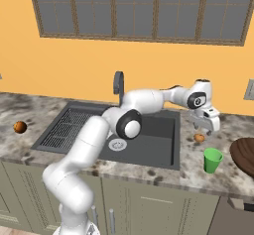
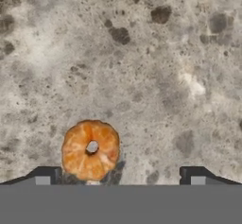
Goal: Remove the orange and tangerine from the sink. Then move the bowl and cup from the counter to the sink for washing.
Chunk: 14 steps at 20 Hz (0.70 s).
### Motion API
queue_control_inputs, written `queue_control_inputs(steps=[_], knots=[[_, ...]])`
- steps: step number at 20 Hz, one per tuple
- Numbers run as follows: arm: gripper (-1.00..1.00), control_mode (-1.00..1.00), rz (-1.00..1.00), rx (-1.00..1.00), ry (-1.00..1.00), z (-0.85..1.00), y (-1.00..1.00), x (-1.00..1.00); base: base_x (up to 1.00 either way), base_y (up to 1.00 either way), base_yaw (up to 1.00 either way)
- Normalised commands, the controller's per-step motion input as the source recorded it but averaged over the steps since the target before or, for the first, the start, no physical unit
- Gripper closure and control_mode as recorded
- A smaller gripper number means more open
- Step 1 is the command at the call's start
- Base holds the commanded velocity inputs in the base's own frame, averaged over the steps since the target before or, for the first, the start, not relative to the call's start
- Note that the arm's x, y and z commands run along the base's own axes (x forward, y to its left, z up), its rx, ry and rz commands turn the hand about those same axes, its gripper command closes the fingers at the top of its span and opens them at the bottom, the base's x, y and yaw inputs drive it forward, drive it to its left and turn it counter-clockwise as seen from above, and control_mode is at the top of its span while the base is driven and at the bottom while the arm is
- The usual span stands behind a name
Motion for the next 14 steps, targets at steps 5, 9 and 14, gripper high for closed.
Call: queue_control_inputs(steps=[5,9,14], knots=[[-1.0,-1.0,0.18,0.08,0.02,0.17,0.17,-0.28,0.0,0.0,0.0],[-1.0,-1.0,0.23,0.04,0.0,0.18,0.18,-0.27,0.0,0.0,0.0],[-1.0,-1.0,0.29,0.0,0.0,0.2,0.14,-0.29,0.0,0.0,0.0]])
